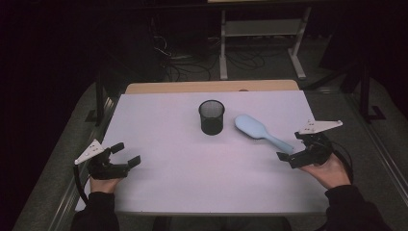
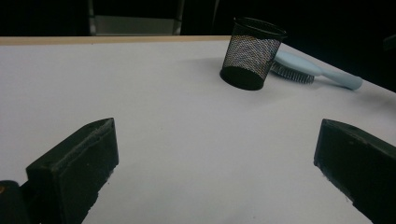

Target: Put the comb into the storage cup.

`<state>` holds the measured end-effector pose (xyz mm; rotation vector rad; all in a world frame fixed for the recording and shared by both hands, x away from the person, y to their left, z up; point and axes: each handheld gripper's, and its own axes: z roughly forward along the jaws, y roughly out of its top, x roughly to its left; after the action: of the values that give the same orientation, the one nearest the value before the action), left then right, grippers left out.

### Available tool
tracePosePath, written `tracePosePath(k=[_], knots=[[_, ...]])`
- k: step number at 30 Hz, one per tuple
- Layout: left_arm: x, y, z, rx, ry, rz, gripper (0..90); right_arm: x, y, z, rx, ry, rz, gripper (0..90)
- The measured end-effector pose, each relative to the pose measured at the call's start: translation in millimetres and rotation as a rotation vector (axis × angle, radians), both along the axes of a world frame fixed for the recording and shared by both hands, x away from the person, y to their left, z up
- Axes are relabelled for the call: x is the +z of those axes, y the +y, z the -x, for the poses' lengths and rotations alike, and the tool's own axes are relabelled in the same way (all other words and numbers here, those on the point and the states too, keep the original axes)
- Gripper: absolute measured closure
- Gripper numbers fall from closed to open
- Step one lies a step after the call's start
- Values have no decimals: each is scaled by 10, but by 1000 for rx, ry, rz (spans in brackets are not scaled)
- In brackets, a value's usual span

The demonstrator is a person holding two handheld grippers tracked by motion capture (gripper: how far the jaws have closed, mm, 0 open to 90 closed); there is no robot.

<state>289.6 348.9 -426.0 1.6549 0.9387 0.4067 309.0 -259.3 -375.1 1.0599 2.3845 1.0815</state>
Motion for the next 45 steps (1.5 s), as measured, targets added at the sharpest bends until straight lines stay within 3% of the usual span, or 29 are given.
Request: tracePosePath(k=[24,45], knots=[[-5,-1,-18,-5,10,-3,0,188,-10,-293,16,35,37,0],[-6,-4,-32,-5,11,-2,0,267,134,-546,61,47,99,0]])
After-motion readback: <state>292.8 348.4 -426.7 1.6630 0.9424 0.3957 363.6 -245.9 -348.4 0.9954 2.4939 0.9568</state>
